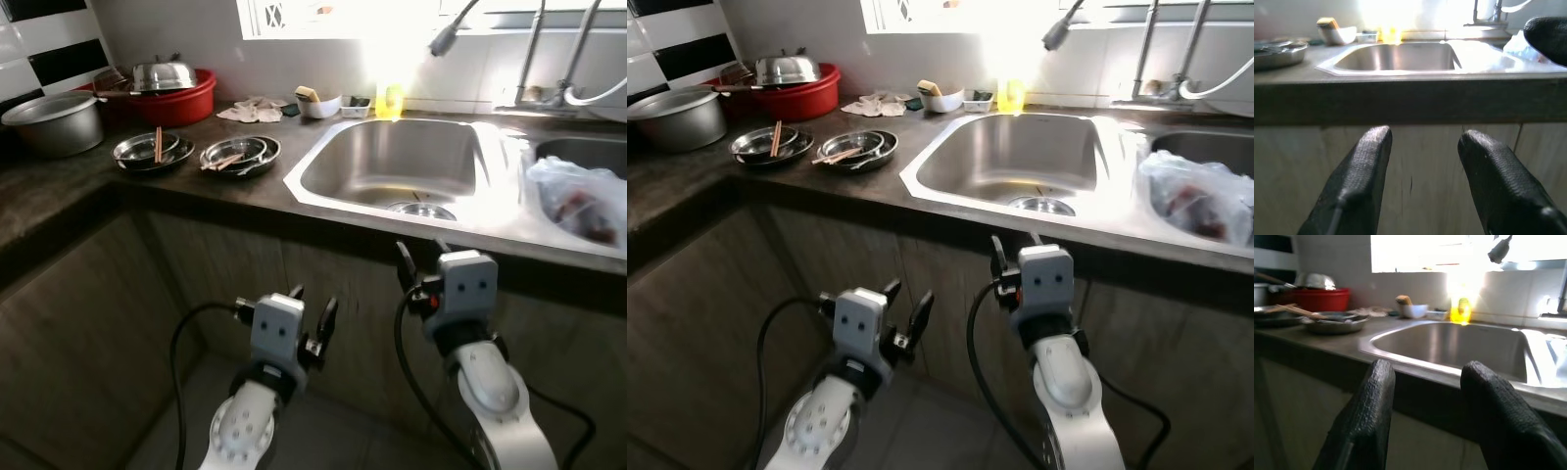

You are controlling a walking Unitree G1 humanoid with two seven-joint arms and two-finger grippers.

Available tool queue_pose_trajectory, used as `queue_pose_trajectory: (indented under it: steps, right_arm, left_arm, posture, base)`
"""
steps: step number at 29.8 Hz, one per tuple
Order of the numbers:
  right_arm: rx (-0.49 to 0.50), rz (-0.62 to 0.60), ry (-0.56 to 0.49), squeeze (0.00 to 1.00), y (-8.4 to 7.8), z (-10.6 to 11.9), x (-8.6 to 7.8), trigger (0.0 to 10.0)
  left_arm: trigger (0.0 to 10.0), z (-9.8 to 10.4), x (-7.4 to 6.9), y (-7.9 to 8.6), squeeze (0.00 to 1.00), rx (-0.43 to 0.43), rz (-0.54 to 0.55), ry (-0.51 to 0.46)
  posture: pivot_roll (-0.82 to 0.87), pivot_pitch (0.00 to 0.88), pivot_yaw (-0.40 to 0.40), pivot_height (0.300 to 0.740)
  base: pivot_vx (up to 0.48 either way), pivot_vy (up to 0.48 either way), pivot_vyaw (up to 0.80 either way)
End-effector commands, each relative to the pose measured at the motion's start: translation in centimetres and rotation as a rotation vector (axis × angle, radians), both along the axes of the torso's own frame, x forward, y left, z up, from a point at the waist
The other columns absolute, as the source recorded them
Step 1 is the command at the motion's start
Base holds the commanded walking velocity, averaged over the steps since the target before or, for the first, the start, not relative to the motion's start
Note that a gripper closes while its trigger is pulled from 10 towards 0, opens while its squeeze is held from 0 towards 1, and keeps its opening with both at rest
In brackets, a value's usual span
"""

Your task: Kitchen organization

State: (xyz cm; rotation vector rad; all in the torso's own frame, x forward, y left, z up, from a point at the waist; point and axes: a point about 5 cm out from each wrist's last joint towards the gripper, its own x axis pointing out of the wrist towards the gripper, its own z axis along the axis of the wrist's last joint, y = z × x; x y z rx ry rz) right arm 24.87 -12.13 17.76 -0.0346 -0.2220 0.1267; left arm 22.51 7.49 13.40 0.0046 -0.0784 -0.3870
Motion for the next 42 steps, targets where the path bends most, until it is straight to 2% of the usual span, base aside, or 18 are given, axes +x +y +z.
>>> queue_pose_trajectory:
  steps: [1, 16, 37, 42]
  right_arm:
    - [0.008, 0.012, -0.013, 0.00, 0.33, 0.42, -0.05, 10.0]
    - [-0.017, 0.042, 0.000, 0.00, 0.60, 0.07, -0.16, 10.0]
    - [-0.043, 0.067, 0.007, 0.00, 0.80, -0.18, -0.11, 10.0]
    - [-0.044, 0.065, 0.006, 0.00, 0.85, -0.12, 0.00, 10.0]
  left_arm:
    - [10.0, 0.08, 0.08, 0.41, 0.00, 0.008, 0.014, -0.002]
    - [10.0, 0.22, 0.22, 0.48, 0.00, 0.010, 0.031, -0.007]
    - [10.0, 0.33, 0.38, 0.41, 0.00, 0.019, 0.022, -0.021]
    - [10.0, 0.32, 0.36, 0.40, 0.00, 0.018, 0.022, -0.018]
  posture:
    - [0.04, 0.042, 0.018, 0.740]
    - [0.05, 0.040, 0.010, 0.740]
    - [0.04, 0.030, 0.012, 0.740]
    - [0.04, 0.037, 0.012, 0.740]
  base:
    - [-0.322, 0.000, 0.00]
    - [0.000, 0.000, 0.00]
    - [0.000, 0.000, 0.79]
    - [0.328, 0.000, 0.80]
